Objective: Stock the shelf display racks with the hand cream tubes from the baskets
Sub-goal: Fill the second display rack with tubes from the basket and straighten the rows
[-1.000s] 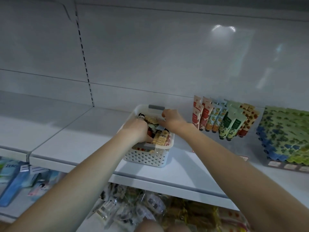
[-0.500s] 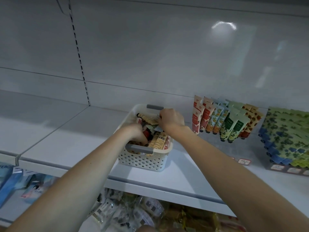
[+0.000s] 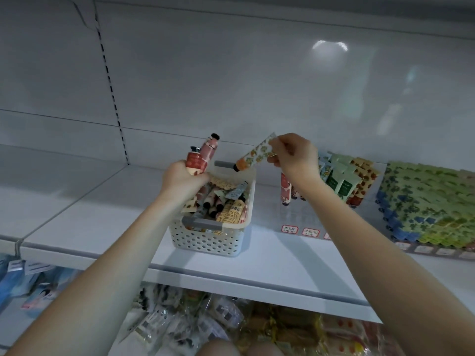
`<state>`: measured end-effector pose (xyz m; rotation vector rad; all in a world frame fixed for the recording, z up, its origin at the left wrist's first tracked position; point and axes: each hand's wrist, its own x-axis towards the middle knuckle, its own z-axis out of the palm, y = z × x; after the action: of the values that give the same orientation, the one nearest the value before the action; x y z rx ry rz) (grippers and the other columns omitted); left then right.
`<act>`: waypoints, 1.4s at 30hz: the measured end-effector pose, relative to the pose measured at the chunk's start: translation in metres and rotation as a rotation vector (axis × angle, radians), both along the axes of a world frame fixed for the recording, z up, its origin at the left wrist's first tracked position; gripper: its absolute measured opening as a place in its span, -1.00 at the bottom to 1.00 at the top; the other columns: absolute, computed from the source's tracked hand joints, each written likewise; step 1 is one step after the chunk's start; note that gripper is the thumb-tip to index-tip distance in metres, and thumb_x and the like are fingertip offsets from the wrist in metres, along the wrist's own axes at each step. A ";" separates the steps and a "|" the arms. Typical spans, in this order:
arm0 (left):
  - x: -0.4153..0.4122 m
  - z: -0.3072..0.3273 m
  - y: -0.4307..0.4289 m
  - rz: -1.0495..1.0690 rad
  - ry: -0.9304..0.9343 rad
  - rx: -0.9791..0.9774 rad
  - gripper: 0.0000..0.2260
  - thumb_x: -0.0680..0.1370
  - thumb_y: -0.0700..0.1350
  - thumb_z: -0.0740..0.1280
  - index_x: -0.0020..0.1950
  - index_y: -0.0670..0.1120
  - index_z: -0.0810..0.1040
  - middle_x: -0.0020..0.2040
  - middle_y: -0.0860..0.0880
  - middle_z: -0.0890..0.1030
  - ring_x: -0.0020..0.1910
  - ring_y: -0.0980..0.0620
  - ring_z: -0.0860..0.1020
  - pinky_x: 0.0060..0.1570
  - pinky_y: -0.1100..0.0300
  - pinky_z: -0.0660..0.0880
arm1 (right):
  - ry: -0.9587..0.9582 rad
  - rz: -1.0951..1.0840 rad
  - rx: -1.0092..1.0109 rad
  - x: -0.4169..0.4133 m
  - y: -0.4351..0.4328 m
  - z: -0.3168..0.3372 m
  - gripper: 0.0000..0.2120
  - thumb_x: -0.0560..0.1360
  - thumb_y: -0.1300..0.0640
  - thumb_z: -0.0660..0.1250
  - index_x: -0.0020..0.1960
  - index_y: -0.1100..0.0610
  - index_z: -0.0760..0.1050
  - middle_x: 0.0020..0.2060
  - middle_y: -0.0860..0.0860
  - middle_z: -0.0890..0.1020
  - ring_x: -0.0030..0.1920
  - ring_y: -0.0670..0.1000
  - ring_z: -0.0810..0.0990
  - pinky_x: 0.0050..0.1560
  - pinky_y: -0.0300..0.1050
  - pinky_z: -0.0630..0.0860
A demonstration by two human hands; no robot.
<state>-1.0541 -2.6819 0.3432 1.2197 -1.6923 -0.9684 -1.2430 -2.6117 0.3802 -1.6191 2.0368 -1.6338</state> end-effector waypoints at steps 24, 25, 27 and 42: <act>-0.044 -0.047 0.161 -0.308 0.307 0.313 -0.89 0.41 -0.19 0.46 -0.14 -0.10 0.56 -0.23 -0.04 0.66 -0.20 -0.01 0.64 -0.15 0.11 0.58 | -0.721 0.119 0.127 -0.031 0.163 -0.042 -0.93 0.49 0.24 0.33 -0.14 0.24 0.56 -0.34 0.11 0.67 -0.35 -0.01 0.66 -0.32 -0.26 0.60; -0.046 -0.049 0.161 -0.278 0.295 0.292 -0.90 0.41 -0.18 0.46 -0.17 -0.09 0.56 -0.25 -0.05 0.64 -0.20 -0.03 0.62 -0.10 0.06 0.57 | -0.636 0.059 0.099 -0.037 0.161 -0.040 -0.93 0.49 0.25 0.34 -0.13 0.24 0.57 -0.34 0.12 0.66 -0.35 -0.01 0.66 -0.31 -0.25 0.60; -0.048 -0.052 0.159 -0.237 0.269 0.269 -0.90 0.42 -0.16 0.45 -0.20 -0.09 0.55 -0.27 -0.07 0.61 -0.23 -0.06 0.58 -0.09 0.04 0.53 | -0.409 -0.102 0.069 -0.052 0.154 -0.035 -0.90 0.49 0.24 0.34 -0.13 0.28 0.58 -0.34 0.13 0.66 -0.36 -0.01 0.64 -0.24 -0.17 0.63; -0.060 -0.059 0.136 -0.167 0.261 0.271 -0.84 0.44 -0.10 0.44 -0.21 -0.08 0.47 -0.34 -0.05 0.53 -0.35 0.06 0.50 -0.35 0.28 0.37 | 0.230 -0.364 0.298 -0.097 0.042 -0.028 -0.64 0.56 0.24 0.17 -0.39 0.18 0.21 -0.43 0.22 0.46 -0.31 0.19 0.59 -0.42 -0.22 0.22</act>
<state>-1.1146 -2.5456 0.2840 1.0758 -1.5064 -1.4309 -1.3402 -2.5696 0.3520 -1.4538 2.6694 -1.1836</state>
